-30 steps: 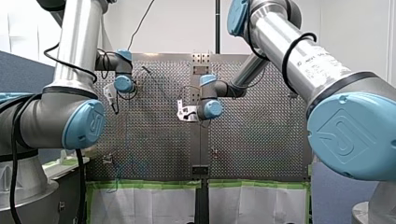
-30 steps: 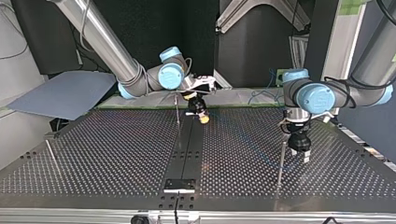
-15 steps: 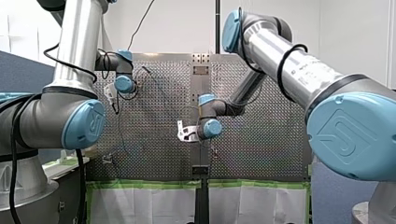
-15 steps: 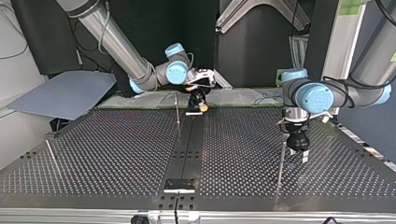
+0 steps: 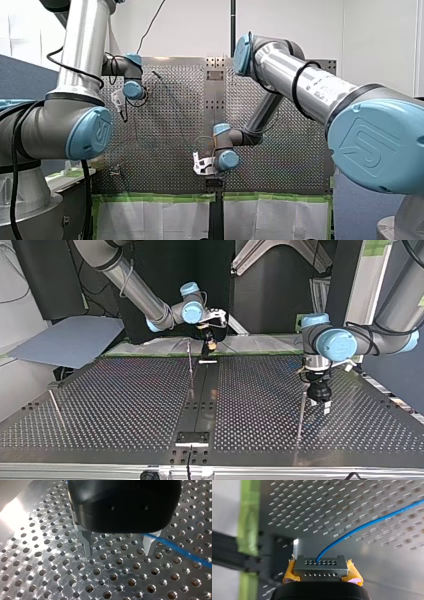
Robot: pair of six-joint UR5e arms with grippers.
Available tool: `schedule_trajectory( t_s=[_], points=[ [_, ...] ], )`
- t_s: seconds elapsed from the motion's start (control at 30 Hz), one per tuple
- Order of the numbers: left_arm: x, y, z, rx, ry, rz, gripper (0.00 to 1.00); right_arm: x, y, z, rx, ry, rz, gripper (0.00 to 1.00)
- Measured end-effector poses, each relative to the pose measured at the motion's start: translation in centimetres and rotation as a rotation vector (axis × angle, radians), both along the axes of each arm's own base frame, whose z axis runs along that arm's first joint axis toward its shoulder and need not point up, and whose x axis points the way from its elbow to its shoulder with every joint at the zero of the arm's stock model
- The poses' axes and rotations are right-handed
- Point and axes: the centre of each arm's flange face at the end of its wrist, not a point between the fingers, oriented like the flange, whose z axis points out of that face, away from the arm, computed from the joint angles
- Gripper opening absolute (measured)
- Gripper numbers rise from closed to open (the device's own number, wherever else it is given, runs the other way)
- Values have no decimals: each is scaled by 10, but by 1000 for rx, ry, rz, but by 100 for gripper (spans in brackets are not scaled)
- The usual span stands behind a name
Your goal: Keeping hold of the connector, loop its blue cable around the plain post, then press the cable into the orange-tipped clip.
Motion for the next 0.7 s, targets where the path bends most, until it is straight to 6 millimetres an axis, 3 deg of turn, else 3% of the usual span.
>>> schedule_trajectory(
  t_s=[0.3, 0.53, 0.7],
  points=[
    [0, 0, 0, 0, 0, 2, 100, -34, 14, -79, 53, 39, -47, 0],
    [0, 0, 0, 1, 0, 2, 100, -78, 33, -146, 111, 78, -122, 0],
    [0, 0, 0, 1, 0, 2, 100, -102, 37, -172, 124, 88, -162, 0]
  ],
)
